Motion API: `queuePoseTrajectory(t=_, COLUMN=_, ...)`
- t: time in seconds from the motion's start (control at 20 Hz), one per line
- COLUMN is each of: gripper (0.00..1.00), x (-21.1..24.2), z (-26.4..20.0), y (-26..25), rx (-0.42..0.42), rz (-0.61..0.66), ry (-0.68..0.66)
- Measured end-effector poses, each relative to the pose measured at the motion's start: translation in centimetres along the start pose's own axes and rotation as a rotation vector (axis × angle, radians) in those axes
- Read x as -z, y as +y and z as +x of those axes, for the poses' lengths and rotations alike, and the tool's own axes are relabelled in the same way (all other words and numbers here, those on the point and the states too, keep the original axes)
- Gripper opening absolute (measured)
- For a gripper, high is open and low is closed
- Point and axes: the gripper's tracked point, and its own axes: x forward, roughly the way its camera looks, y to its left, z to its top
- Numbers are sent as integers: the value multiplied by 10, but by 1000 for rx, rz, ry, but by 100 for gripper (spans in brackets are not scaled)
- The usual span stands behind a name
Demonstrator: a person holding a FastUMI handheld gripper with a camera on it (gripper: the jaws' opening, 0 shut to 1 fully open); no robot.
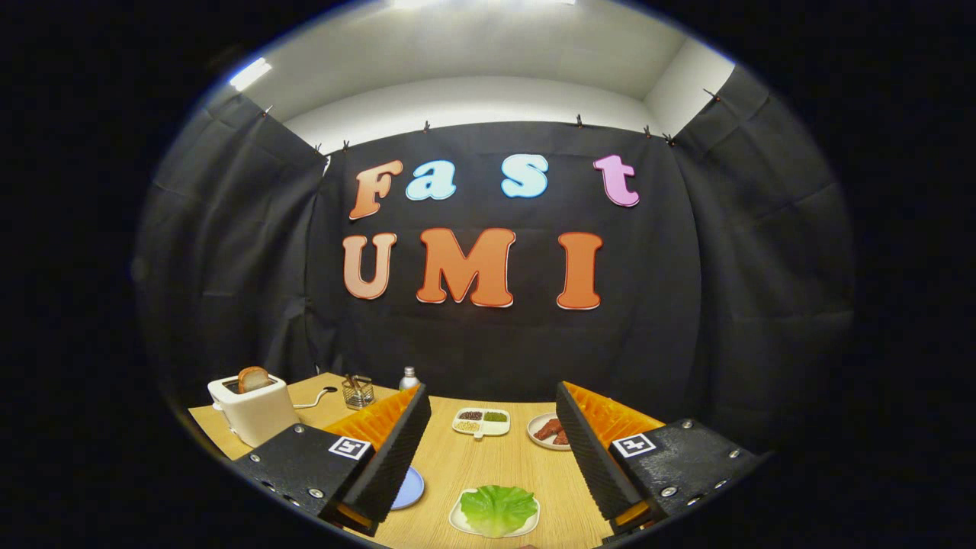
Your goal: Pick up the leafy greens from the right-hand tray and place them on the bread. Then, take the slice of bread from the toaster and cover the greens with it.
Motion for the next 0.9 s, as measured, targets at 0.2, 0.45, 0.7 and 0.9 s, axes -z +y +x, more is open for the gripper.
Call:
queuePoseTrajectory(t=0.2, gripper=99, x=31, z=12, y=1, rx=-46, rz=-9, ry=117)
queuePoseTrajectory(t=0.45, gripper=99, x=84, z=24, y=10, rx=-109, rz=-3, ry=333)
queuePoseTrajectory(t=0.7, gripper=100, x=130, z=34, y=13, rx=-130, rz=-1, ry=544)
queuePoseTrajectory(t=0.9, gripper=100, x=156, z=39, y=13, rx=-145, rz=-30, ry=661)
